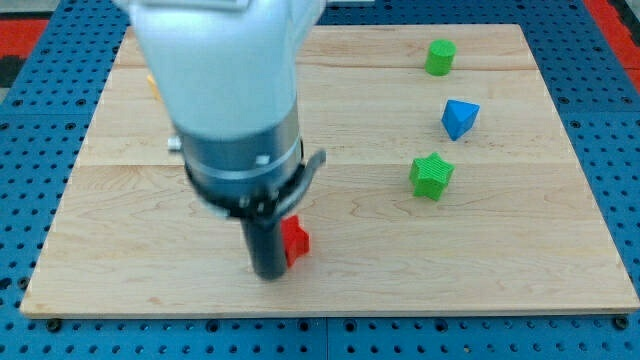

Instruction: Move yourself to the center left of the board

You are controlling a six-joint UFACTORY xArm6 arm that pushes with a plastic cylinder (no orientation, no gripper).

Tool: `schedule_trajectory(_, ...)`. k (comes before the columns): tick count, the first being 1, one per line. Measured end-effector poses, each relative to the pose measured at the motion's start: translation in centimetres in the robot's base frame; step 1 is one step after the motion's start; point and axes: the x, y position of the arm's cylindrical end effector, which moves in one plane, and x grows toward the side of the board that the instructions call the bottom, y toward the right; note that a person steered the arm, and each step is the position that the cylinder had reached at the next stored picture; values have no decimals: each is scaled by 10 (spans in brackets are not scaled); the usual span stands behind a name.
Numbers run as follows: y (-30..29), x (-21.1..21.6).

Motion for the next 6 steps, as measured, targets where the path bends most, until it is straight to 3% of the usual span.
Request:
schedule_trajectory(1,60,-30)
schedule_trajectory(2,33,8)
schedule_trajectory(3,-40,10)
schedule_trajectory(4,-82,-6)
schedule_trajectory(5,-82,-5)
schedule_trajectory(6,-101,-40)
